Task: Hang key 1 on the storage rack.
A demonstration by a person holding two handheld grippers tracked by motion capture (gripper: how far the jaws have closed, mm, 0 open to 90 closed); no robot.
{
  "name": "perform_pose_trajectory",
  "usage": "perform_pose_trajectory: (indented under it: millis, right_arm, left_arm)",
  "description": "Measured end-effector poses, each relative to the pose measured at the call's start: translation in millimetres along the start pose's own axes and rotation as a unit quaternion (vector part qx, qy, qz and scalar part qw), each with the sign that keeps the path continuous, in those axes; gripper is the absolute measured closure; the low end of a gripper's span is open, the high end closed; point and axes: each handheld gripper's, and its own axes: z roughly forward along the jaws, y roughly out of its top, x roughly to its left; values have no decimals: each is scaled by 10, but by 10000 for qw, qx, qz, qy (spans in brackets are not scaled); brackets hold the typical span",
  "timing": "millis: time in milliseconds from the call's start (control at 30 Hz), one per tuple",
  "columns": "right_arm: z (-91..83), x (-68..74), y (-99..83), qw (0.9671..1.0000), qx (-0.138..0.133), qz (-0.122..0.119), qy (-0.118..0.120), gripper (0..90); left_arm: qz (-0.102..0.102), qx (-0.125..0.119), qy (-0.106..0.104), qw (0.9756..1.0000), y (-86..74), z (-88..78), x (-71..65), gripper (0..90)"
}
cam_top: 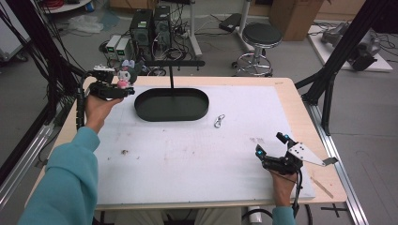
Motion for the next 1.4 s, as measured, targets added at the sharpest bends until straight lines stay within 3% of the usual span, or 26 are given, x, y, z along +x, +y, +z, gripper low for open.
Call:
perform_pose_trajectory:
  millis: [200, 267, 500, 667, 900, 1067, 1300, 1400]
  right_arm:
    - [2, 0, 0, 10000, -11, -18, 8, 7]
    - [3, -1, 0, 10000, -13, -21, 7, 7]
    - [2, 0, 0, 10000, -14, -18, 7, 7]
    - [0, -1, 0, 10000, 9, 1, 1, 7]
    - [4, -2, 1, 10000, 11, 21, -16, 7]
    - [7, 1, 2, 10000, 22, -1, -30, 7]
    - [9, 3, 2, 10000, 30, -33, -40, 7]
    - [9, 6, 3, 10000, 35, -47, -29, 7]
  left_arm:
    - [115, -90, -122, 9998, -13, 29, 23, 245]
    - [143, -227, -263, 9993, -17, 24, 38, 173]
    - [341, -778, -321, 9959, 10, -45, 12, 17]
    - [719, -1342, -460, 9873, -51, -116, -12, 17]
    - [819, -1621, -843, 9798, -207, -254, 3, 17]
    - [1038, -1881, -1035, 9711, -410, -445, -67, 17]
    - [1181, -2344, -1203, 9574, -799, -734, -166, 17]
    - [1174, -2480, -1224, 9538, -976, -827, -189, 17]
